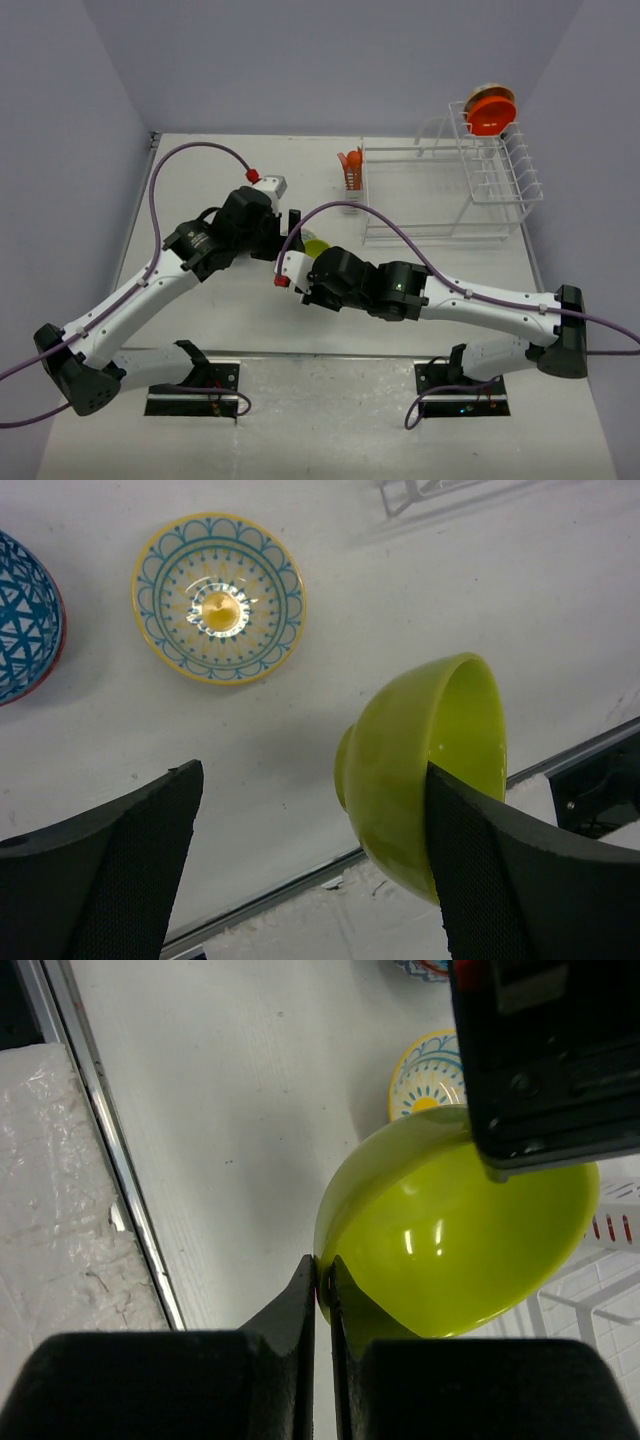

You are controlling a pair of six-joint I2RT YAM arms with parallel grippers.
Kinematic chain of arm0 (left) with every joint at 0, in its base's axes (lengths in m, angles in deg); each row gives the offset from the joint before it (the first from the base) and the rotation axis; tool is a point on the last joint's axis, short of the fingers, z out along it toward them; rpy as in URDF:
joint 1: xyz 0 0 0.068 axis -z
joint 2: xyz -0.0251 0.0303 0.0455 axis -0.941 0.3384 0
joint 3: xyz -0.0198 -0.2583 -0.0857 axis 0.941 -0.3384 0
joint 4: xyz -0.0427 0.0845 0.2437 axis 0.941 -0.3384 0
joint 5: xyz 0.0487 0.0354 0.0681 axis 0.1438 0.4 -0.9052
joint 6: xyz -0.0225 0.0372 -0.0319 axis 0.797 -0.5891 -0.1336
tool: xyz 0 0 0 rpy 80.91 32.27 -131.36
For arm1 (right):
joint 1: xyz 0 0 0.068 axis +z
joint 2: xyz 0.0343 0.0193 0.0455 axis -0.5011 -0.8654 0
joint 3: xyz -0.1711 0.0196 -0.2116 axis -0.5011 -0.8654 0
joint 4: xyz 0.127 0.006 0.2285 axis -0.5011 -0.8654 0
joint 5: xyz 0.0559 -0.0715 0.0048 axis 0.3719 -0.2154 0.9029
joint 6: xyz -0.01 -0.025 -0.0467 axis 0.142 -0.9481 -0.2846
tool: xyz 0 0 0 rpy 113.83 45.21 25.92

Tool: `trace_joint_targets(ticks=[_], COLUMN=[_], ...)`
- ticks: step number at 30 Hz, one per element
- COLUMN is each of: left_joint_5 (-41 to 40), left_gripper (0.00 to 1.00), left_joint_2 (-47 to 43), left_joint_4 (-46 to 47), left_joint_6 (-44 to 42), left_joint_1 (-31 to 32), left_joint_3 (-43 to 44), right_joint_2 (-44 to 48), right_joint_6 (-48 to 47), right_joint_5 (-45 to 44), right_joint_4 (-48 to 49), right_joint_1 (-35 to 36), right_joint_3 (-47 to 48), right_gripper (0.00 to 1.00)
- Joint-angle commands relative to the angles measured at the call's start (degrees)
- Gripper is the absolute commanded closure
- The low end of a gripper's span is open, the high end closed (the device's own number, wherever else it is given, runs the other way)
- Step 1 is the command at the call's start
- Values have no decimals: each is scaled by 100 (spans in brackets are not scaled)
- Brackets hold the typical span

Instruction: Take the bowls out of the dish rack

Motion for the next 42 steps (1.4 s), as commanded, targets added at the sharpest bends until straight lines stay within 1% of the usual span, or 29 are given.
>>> trace_joint_targets(ticks=[1, 3, 5, 8, 9, 11, 12, 13, 18, 21, 22, 23, 24, 26, 28, 30, 31, 33, 34, 36, 39, 40, 41, 42], left_joint_5=[292, 206, 117, -198, -486, -682, -778, -771, -700, -858, -1076, -1252, -1680, -1850, -1974, -2316, -2404, -2371, -2370, -2309, -2072, -2037, -1984, -1949], left_gripper=[14, 16, 16, 40, 61, 80, 94, 100, 100, 100, 100, 100, 100, 100, 100, 100, 100, 100, 100, 100, 100, 100, 100, 100], left_joint_2=[-54, 69, 96, 113, 113, 157, 209, 236, 289, 201, 149, 131, 96, 96, 43, -158, -237, -605, -607, -888, -836, -775, -661, -634], left_joint_4=[326, 352, 352, 256, 143, 45, 1, 10, 194, 273, 273, 265, 282, 378, 501, 738, 809, 1081, 1143, 1450, 1679, 1714, 1802, 1855], left_joint_6=[71, 79, 123, 158, 184, 193, 193, 202, 263, 378, 422, 579, 937, 1071, 1519, 1992, 2143, 2389, 2486, 2540, 2453, 2444, 2443, 2452], left_joint_1=[106, 299, 361, 388, 388, 388, 388, 379, 388, 388, 397, 388, 388, 379, 388, 379, 310, 134, 98, 20, -182, -201, -201, -210], left_joint_3=[-197, -180, -136, -74, -57, -48, -56, -74, -276, -469, -609, -828, -1108, -1408, -1855, -2226, -2602, -3103, -3237, -3466, -3677, -3730, -3756, -3792], right_joint_2=[131, 51, 25, 103, 121, 69, 42, -1, -204, -204, -195, -143, 110, 217, 533, 762, 998, 1323, 1421, 1606, 2001, 2098, 2308, 2414], right_joint_6=[-380, -442, -468, -468, -477, -486, -486, -486, -451, -442, -364, -311, -171, -109, -21, 129, 190, 444, 507, 638, 998, 1095, 1496, 1666], right_joint_5=[-284, -319, -363, -442, -477, -512, -521, -521, -521, -530, -548, -609, -661, -644, -697, -846, -1021, -1319, -1321, -1567, -1559, -1445, -1296, -1025], right_joint_4=[447, 455, 482, 640, 710, 702, 675, 675, 789, 965, 974, 1087, 1402, 1483, 1607, 1729, 1765, 1835, 1844, 1844, 1853, 1853, 1853, 1914], right_joint_1=[22, 22, 22, 22, 22, 22, 22, 22, 22, 13, 13, 22, 13, 13, 13, -4, -30, -109, -127, -197, -548, -889, -1110, -1321], right_joint_3=[229, 334, 370, 291, 256, 290, 308, 334, 388, 168, 141, 37, -138, -297, -447, -570, -693, -886, -948, -1054, -1238, -1326, -1379, -1440], right_gripper=[100, 100, 100, 100, 100, 100, 100, 100, 100, 100, 97, 73, 2, 1, 1, 1, 1, 1, 1, 1, 1, 1, 1, 1])
